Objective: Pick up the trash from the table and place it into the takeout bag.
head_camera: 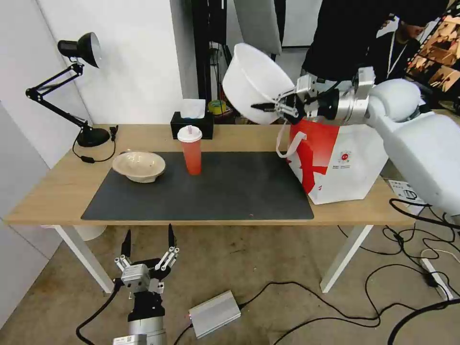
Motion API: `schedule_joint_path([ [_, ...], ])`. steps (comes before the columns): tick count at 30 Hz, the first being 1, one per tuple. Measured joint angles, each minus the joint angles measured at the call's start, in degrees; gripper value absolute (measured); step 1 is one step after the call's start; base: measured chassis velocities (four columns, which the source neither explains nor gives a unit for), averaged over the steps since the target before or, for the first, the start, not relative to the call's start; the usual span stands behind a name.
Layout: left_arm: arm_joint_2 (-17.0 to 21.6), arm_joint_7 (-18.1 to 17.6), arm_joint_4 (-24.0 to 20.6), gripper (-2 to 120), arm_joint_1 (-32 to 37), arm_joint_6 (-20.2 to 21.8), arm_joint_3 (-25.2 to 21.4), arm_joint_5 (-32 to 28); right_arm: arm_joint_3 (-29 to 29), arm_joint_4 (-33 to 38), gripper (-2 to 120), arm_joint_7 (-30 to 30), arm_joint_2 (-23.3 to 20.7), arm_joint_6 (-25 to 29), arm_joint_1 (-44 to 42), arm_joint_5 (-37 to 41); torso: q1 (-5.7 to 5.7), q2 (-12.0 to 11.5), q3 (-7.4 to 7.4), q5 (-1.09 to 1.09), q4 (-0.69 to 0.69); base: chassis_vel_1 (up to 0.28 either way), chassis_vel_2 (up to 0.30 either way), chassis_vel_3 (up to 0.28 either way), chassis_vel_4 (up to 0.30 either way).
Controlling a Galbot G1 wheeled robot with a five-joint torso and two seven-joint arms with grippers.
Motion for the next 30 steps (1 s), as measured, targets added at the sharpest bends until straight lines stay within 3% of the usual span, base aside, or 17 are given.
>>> schedule_joint_path([
  [16,0.0,0.0,0.0,100,-0.3,-0.2,-0.1,-0.2,2.0,-6.1,0,-0.2,-1.1,0.3,2.8,0.6,0.00,0.0,0.00,0.00,0.00,0.000,0.000,0.000,0.000],
  [30,0.0,0.0,-0.1,100,-0.3,-0.2,-0.1,-0.3,6.7,-9.5,0,-0.4,-2.6,1.0,-1.0,0.1,0.00,0.0,0.00,0.00,0.00,0.000,0.000,0.000,0.000],
])
